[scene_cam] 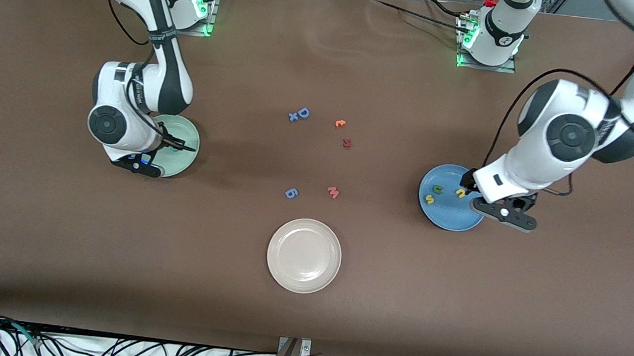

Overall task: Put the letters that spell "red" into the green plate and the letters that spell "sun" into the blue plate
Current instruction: 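Release the U in the blue plate while the right gripper places the e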

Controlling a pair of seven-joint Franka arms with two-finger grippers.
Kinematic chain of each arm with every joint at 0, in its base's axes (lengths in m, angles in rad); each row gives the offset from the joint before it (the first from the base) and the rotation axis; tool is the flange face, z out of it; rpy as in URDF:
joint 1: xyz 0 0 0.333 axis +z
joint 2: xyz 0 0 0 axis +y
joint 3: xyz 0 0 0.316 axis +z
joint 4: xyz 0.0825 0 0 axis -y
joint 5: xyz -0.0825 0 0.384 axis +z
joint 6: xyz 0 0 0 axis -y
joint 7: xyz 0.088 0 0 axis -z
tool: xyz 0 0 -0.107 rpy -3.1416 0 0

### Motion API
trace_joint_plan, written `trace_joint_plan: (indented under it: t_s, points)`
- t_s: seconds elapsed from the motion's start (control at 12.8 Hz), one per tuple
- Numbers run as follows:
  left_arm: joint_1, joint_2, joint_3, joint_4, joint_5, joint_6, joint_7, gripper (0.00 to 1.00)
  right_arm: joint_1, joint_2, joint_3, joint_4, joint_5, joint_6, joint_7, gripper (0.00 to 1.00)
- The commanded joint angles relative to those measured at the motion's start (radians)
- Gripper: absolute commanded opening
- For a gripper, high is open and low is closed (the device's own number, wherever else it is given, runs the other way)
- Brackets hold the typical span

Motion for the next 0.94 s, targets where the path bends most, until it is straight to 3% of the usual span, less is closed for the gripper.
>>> trace_joint_plan:
  t_s: [0.0, 0.23, 0.39, 0.63, 0.86]
  points:
    - [-0.006, 0.030, 0.000, 0.141, -0.019, -0.099, -0.092, 1.00, -0.017, 0.000, -0.017, -0.045, 0.012, 0.000, -0.104, 0.26]
    - [-0.003, 0.029, 0.000, 0.263, -0.020, -0.226, -0.146, 1.00, -0.031, 0.011, -0.017, -0.055, 0.013, 0.006, -0.139, 0.32]
    - [-0.001, 0.026, 0.000, 0.358, -0.057, -0.344, -0.147, 1.00, -0.031, 0.011, -0.017, -0.055, 0.015, 0.006, -0.139, 0.69]
    - [0.013, 0.021, 0.003, 0.434, -0.086, -0.406, -0.147, 1.00, -0.031, 0.000, -0.017, -0.044, 0.016, 0.000, -0.139, 0.93]
    - [0.072, -0.005, 0.000, 0.435, -0.158, -0.412, -0.144, 1.00, -0.031, -0.067, -0.030, -0.023, 0.016, -0.029, -0.136, 0.98]
